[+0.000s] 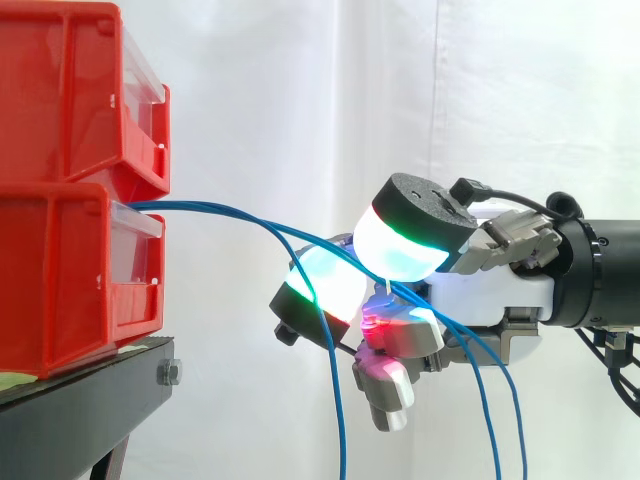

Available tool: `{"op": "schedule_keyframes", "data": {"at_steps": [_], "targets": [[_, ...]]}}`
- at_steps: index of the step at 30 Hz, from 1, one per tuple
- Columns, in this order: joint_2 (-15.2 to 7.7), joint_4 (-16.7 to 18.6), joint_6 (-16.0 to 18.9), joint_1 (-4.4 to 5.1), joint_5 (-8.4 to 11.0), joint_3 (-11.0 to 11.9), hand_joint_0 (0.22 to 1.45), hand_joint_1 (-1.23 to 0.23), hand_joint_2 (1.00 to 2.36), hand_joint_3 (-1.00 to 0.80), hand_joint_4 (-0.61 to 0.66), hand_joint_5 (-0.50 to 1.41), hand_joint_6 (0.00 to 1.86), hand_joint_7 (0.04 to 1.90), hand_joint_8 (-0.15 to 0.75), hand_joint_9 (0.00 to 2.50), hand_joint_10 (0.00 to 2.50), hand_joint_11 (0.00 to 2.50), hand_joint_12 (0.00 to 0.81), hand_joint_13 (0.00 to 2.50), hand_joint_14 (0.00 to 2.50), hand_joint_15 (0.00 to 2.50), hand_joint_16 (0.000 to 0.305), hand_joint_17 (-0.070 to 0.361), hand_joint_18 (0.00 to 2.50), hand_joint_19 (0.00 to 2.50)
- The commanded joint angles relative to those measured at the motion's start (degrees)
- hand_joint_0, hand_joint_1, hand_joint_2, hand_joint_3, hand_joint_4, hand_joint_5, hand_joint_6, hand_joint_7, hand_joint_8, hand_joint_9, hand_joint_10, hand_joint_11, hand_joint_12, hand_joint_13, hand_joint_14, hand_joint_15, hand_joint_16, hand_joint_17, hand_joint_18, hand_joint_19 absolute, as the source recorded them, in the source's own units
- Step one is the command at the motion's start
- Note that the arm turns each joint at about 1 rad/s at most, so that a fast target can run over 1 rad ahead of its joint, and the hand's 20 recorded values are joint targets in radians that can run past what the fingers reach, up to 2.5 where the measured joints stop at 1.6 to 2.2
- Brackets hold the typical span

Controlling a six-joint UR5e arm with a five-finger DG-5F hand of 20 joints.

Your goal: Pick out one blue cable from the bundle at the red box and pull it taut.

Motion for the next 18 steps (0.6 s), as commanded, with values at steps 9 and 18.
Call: {"op": "schedule_keyframes", "data": {"at_steps": [9,18], "targets": [[0.07,0.0,0.02,0.07,0.0,0.0,0.65,-0.79,1.0,-0.5,0.07,-0.13,0.94,1.12,0.326,1.54,0.03,1.06,0.376,1.25,0.03,0.79,0.049,0.11,0.95,0.69],[0.07,-0.09,0.02,0.07,0.0,0.0,0.71,-0.83,1.0,-0.5,0.03,-0.13,0.93,1.11,0.322,1.44,0.03,1.03,0.379,1.24,0.03,0.78,0.051,0.114,0.95,0.68]]}}
